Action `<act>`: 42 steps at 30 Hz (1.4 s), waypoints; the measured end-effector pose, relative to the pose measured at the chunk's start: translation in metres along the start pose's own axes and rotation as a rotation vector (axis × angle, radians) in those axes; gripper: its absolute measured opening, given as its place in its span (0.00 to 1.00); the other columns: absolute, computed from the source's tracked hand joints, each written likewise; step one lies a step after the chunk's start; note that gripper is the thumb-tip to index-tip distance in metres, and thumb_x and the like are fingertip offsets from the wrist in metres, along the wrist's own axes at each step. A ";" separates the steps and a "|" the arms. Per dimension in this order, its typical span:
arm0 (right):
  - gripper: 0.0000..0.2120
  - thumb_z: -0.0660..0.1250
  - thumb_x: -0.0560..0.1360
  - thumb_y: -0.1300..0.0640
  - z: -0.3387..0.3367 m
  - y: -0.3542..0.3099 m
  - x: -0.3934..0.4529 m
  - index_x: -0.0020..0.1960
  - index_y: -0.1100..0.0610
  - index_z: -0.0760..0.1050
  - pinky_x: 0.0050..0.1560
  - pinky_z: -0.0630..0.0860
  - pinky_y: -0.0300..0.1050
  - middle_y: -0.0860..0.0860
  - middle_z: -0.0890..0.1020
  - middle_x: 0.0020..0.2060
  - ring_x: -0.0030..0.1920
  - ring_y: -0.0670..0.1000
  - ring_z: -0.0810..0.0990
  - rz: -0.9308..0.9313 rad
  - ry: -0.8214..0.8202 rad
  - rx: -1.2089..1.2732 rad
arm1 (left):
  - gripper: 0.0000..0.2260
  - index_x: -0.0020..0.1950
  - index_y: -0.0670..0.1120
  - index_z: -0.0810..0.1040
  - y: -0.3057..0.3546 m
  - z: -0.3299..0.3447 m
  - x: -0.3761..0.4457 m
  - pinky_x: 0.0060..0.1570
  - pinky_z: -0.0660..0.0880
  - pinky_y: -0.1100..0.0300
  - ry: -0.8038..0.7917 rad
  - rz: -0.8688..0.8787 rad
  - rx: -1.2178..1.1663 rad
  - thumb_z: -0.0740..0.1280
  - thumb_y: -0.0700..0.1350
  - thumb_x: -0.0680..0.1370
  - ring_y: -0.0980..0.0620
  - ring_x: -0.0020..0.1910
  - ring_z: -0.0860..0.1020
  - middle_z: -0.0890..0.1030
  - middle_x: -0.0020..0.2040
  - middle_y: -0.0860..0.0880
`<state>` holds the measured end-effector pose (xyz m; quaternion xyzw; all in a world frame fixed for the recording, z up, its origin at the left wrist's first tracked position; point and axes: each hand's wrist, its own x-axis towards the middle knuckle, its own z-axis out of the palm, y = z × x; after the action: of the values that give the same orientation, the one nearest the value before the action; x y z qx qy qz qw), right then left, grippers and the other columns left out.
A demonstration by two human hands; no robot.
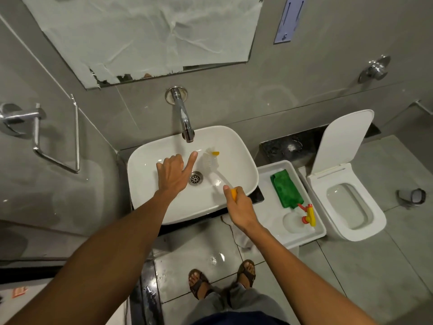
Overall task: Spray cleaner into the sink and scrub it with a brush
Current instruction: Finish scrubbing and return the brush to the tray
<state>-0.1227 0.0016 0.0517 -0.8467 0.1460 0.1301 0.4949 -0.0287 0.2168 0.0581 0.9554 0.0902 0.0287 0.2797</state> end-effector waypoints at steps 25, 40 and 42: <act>0.17 0.54 0.88 0.48 -0.087 0.201 0.067 0.57 0.63 0.70 0.56 0.78 0.59 0.61 0.83 0.51 0.54 0.65 0.83 0.304 0.137 -0.129 | 0.42 0.87 0.39 0.57 0.141 0.200 -0.005 0.87 0.46 0.42 -0.245 0.364 0.088 0.58 0.68 0.84 0.41 0.90 0.45 0.46 0.90 0.43; 0.16 0.59 0.87 0.51 -0.053 0.264 0.153 0.63 0.63 0.74 0.58 0.78 0.60 0.62 0.83 0.54 0.56 0.63 0.82 0.365 0.080 -0.087 | 0.34 0.89 0.44 0.53 0.139 0.223 -0.008 0.87 0.39 0.55 -0.134 0.327 0.012 0.61 0.56 0.88 0.47 0.90 0.41 0.43 0.91 0.47; 0.17 0.60 0.87 0.53 -0.048 0.268 0.161 0.67 0.65 0.74 0.63 0.76 0.59 0.63 0.81 0.59 0.61 0.63 0.80 0.360 0.090 -0.099 | 0.34 0.89 0.44 0.52 0.140 0.224 -0.007 0.87 0.39 0.54 -0.128 0.320 0.008 0.61 0.55 0.88 0.48 0.90 0.41 0.43 0.91 0.47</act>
<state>-0.0714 -0.1848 -0.1984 -0.8351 0.3106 0.1857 0.4142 0.0098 -0.0190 -0.0553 0.9586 -0.0811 0.0114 0.2728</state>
